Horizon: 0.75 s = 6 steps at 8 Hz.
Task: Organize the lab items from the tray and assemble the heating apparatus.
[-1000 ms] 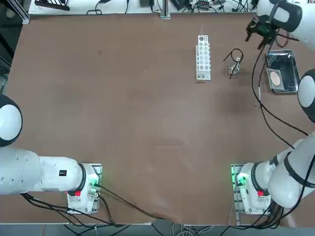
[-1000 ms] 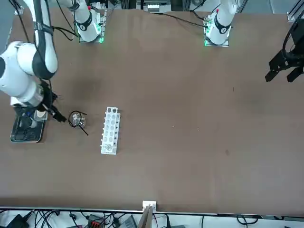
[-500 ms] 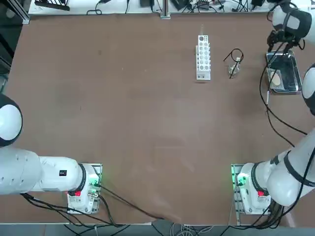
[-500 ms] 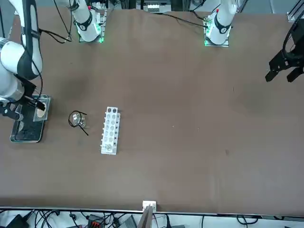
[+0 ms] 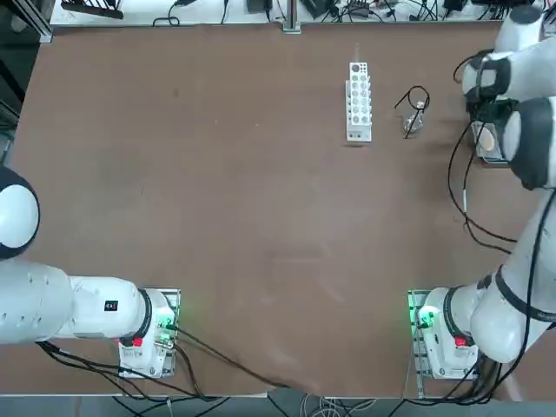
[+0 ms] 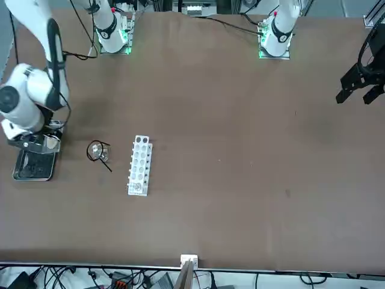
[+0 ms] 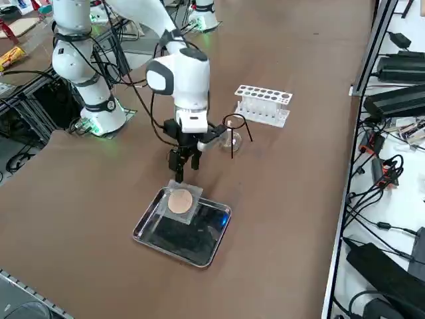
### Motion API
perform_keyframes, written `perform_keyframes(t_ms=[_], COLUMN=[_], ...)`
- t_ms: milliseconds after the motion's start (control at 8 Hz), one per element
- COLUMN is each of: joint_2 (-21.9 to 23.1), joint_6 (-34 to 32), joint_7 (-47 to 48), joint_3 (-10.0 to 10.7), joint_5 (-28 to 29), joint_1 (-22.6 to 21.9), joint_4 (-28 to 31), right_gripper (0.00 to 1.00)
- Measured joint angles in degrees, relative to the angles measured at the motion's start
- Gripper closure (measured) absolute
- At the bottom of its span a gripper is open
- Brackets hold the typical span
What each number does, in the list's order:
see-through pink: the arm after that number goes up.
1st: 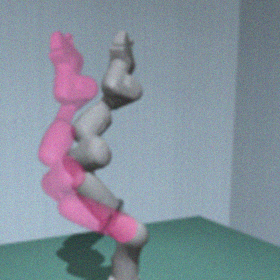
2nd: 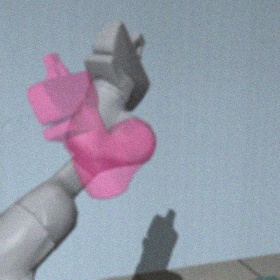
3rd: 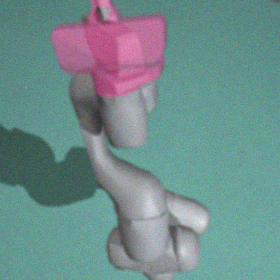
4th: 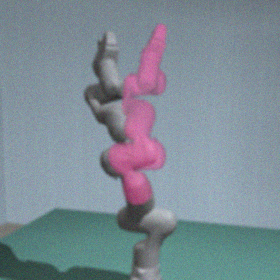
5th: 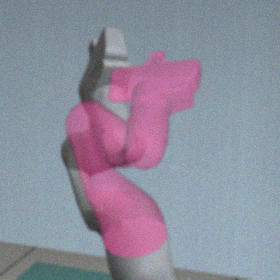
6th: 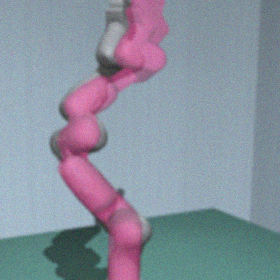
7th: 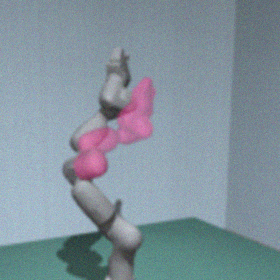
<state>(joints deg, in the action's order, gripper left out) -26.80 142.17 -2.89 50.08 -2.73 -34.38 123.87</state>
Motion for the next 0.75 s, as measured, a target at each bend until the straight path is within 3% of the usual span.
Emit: perform_keyframes(t_ms=[750], joint_2=[-5.9], joint_6=[2.5], joint_7=[-2.5], joint_3=[-0.1], joint_5=[0.0], joint_1=[-0.2], joint_4=[-0.2], right_gripper=[0.11])
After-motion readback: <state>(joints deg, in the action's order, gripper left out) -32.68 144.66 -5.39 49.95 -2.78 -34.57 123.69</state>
